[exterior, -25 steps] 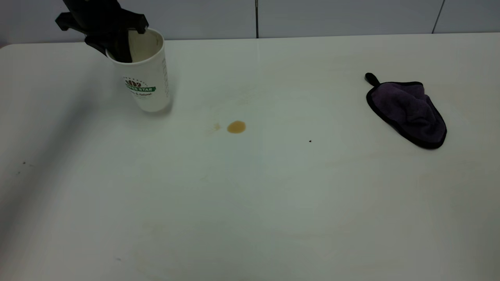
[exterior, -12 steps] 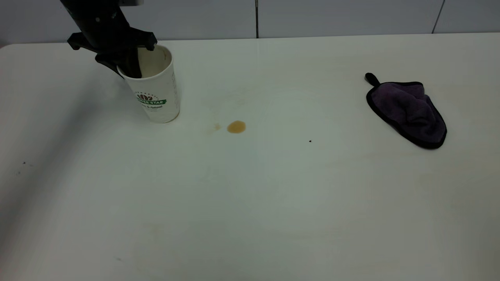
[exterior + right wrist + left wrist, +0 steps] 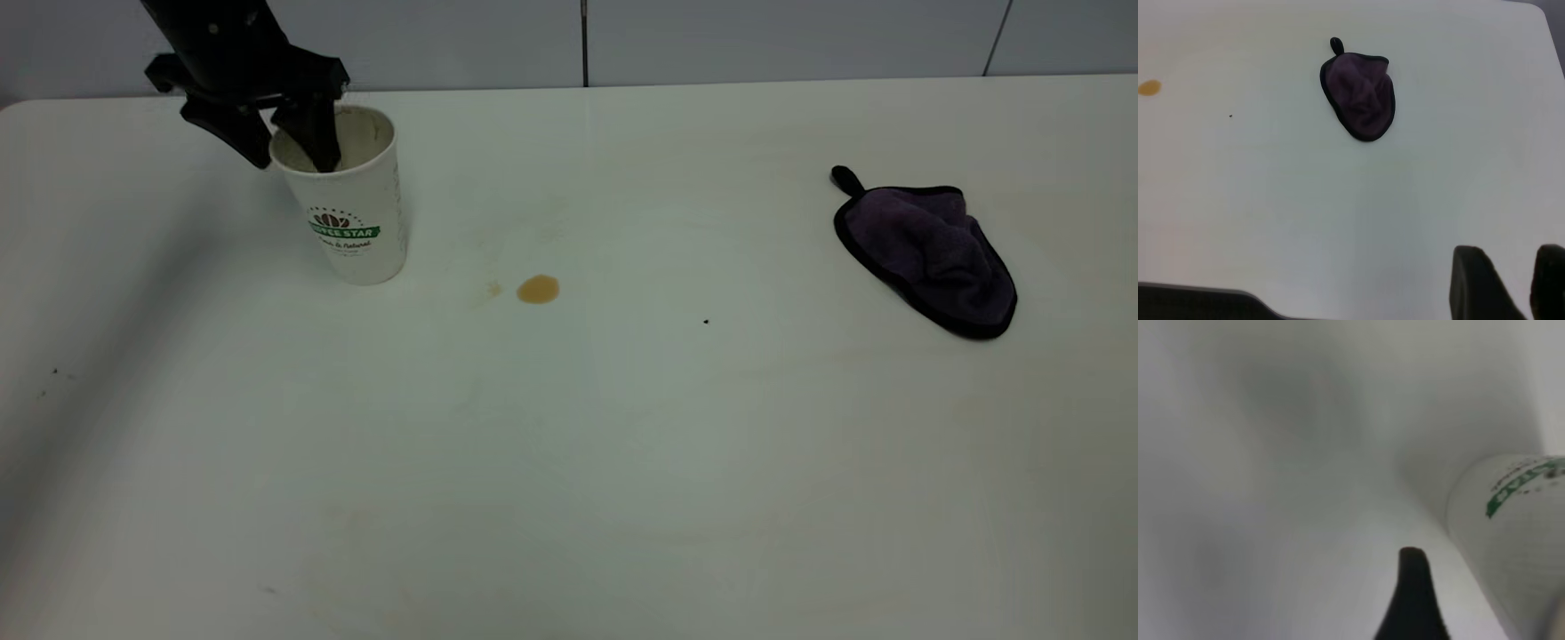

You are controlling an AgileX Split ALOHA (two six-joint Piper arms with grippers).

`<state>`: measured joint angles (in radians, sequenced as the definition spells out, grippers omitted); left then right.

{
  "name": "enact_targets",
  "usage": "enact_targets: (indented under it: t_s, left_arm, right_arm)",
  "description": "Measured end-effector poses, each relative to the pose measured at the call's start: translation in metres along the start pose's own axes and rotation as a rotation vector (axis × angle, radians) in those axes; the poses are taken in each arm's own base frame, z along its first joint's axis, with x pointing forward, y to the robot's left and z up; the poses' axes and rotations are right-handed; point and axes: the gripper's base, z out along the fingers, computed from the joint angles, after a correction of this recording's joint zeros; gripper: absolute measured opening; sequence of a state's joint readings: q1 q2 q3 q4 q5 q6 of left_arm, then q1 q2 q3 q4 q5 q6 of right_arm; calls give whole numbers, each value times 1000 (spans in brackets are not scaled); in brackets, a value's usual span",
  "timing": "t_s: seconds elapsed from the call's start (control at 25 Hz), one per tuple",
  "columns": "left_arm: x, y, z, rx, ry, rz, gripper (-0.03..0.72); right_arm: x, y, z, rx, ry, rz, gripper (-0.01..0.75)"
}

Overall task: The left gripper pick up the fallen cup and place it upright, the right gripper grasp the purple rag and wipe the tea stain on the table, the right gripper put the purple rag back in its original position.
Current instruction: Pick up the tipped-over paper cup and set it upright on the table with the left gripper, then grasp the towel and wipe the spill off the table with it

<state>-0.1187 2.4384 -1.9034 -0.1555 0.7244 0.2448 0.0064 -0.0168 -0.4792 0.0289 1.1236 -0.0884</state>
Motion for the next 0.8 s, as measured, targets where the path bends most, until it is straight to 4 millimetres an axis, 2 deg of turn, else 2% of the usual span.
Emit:
enact_targets:
  t_s: [0.12,0.32,0.56,0.68,0.8]
  left_arm:
    - [-9,-2,-46,-6,-57,8,658]
    - [-11,-9,-137,-39,-114,45,607]
    - [16,-19,-241,-103,-111,88,565]
    - [31,-24,-281,-127,-135,94,564]
    - [41,-29,-313,-150,-205,100,564]
  right_arm:
    - [0,0,0,0,0,0,239]
    - [0,0,0,0,0,0,239]
    - [0,0,0,0,0,0,239]
    - [0,0,0,0,0,0,239]
    - [0,0,0,0,0,0,239]
